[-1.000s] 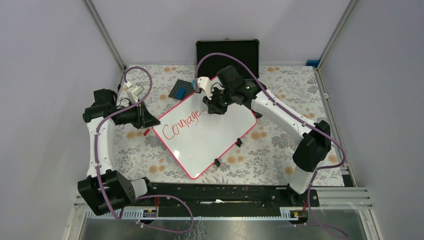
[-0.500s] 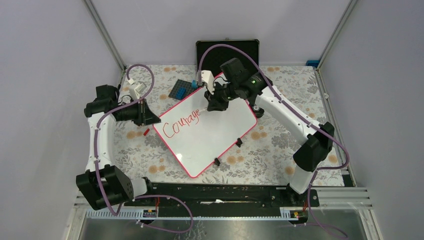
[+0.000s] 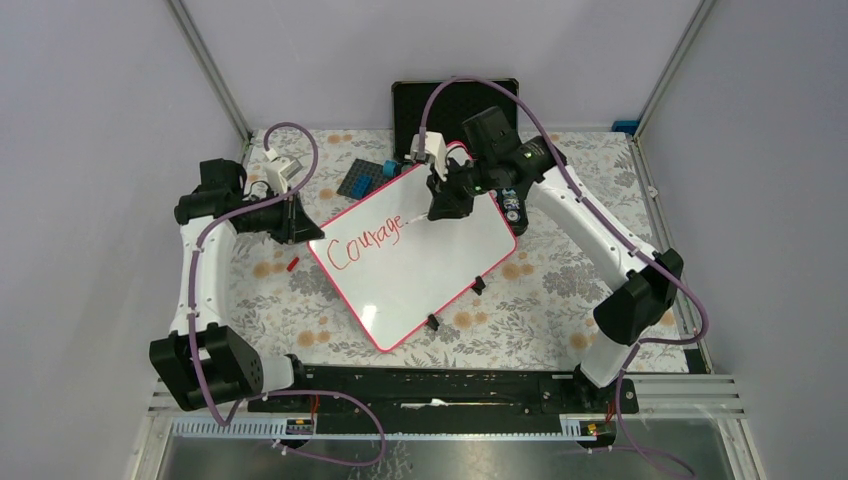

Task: Write a sentence on the whiteboard

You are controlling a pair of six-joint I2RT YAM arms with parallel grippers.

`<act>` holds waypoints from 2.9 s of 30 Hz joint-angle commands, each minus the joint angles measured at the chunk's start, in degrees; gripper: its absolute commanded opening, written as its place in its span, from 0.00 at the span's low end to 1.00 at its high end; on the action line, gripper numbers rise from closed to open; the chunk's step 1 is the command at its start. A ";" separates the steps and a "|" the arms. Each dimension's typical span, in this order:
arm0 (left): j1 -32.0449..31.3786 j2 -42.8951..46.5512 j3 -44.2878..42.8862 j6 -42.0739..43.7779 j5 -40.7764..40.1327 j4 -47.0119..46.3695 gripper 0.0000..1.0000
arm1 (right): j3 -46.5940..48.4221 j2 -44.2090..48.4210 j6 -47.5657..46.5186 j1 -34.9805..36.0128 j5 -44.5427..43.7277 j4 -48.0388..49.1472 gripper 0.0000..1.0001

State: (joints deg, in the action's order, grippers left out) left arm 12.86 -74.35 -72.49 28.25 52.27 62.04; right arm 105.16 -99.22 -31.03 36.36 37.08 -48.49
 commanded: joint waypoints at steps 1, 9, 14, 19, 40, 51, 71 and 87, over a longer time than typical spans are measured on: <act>-1.46 0.92 0.31 3.09 -6.47 -2.54 0.19 | 0.61 2.53 0.03 -1.80 3.15 -0.67 0.00; -1.44 4.06 1.42 0.34 -4.10 -2.44 0.41 | -3.01 3.33 0.78 -4.67 3.30 3.31 0.00; -1.44 4.11 2.05 0.18 -3.06 -2.39 0.38 | -8.08 4.94 2.71 -4.67 2.66 9.90 0.00; -1.44 4.08 2.43 -0.04 -2.79 -2.87 0.34 | -7.76 3.68 3.29 -3.64 2.30 11.46 0.00; -1.44 4.84 3.74 -0.65 -3.08 -3.79 0.13 | -9.18 1.49 1.72 0.34 -9.46 14.65 0.00; -1.49 4.94 3.90 -0.92 -3.30 -4.28 0.08 | -8.94 0.28 1.37 0.88 -10.32 14.70 0.00; -1.48 5.00 4.00 -0.65 -3.54 -4.27 0.06 | -8.07 -0.21 0.13 0.16 -14.87 14.59 0.00; -1.48 4.96 3.93 -0.57 -3.37 -4.26 0.06 | -7.66 -0.54 -0.30 0.64 -11.21 12.52 0.00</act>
State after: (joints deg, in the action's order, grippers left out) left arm 11.49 -70.43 -68.86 26.48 50.50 59.88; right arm 96.14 -99.72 -30.22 36.71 24.93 -35.48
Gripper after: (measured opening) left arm 0.232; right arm 0.182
